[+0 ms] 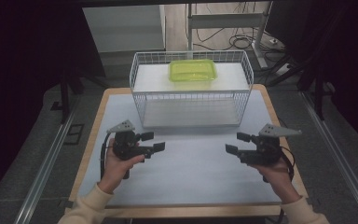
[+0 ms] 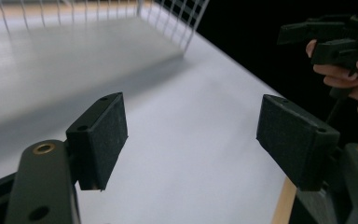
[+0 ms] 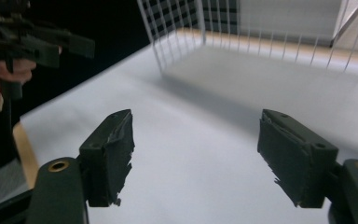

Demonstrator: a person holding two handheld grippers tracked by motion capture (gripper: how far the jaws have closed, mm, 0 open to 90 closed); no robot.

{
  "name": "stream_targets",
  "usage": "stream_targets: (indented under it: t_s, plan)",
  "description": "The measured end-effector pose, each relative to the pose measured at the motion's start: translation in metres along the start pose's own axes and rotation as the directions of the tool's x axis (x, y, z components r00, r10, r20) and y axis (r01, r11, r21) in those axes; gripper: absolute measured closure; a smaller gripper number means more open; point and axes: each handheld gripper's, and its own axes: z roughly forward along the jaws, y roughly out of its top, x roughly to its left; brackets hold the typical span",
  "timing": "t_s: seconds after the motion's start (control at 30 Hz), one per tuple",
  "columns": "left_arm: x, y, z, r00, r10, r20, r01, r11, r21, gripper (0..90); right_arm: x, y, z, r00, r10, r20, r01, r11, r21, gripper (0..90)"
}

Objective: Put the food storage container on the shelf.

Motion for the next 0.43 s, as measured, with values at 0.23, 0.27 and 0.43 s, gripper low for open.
stream_targets:
  t_s: [0.23, 0.27, 0.43]
  plan:
    - [-0.001, -0.013, 0.008, 0.9997, -0.022, 0.006, 0.022, 0.9994, 0.025, 24.0, 0.002, -0.022, 0.002, 0.9997, 0.023, -0.011, -0.023, 0.9997, 0.003, 26.2]
    - [-0.002, -0.013, 0.008, 0.9997, -0.023, 0.008, 0.023, 0.9996, 0.017, 24.0, 0.002, -0.021, 0.002, 0.9995, 0.028, -0.013, -0.028, 0.9996, -0.003, 26.0]
    - [0.0, -0.02, 0.01, 0.9997, -0.025, -0.004, 0.026, 0.9992, 0.029, 23.5, 0.007, -0.03, 0.003, 0.9999, -0.013, -0.001, 0.013, 0.9999, -0.004, 23.1]
